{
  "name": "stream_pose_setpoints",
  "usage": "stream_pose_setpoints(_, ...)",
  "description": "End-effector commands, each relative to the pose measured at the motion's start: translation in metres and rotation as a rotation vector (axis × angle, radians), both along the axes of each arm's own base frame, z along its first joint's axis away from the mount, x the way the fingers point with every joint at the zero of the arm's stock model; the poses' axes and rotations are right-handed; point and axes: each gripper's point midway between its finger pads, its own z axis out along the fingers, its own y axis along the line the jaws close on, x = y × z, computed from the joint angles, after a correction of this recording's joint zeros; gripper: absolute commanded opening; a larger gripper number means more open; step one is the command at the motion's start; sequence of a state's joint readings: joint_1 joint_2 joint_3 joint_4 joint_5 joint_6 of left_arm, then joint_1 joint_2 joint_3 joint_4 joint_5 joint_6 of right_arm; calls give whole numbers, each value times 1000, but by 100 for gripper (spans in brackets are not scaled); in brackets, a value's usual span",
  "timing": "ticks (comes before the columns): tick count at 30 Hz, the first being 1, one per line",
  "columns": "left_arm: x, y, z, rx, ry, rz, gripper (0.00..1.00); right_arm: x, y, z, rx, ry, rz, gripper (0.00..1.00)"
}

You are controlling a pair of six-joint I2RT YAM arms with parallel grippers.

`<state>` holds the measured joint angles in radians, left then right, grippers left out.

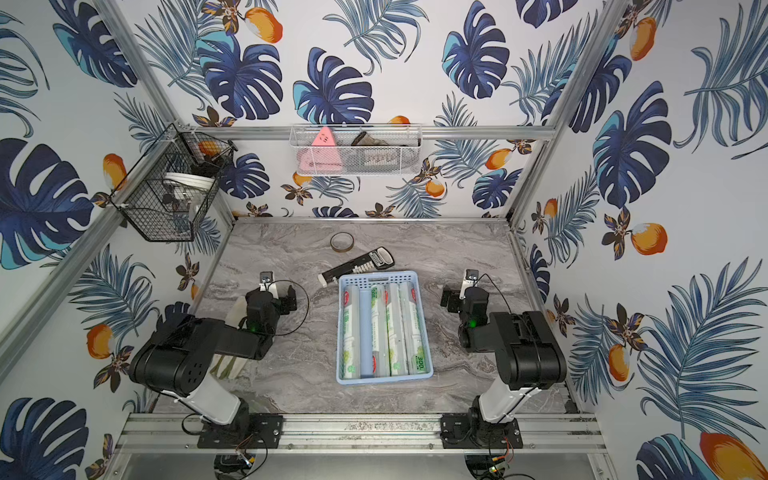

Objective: Put the plastic wrap into the basket
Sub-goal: Reset both arms

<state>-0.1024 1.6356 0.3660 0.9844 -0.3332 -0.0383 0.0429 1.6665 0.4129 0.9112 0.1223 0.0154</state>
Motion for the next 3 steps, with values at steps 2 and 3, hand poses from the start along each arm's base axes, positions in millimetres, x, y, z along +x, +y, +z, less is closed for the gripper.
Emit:
stream_pose_setpoints(2, 1, 0, 2, -13, -11, -9, 99, 3, -1, 5, 6, -22, -8, 100)
stream_pose_setpoints(3, 1, -1, 2, -13, -8, -10, 99, 3, -1, 5, 6, -22, -8, 100)
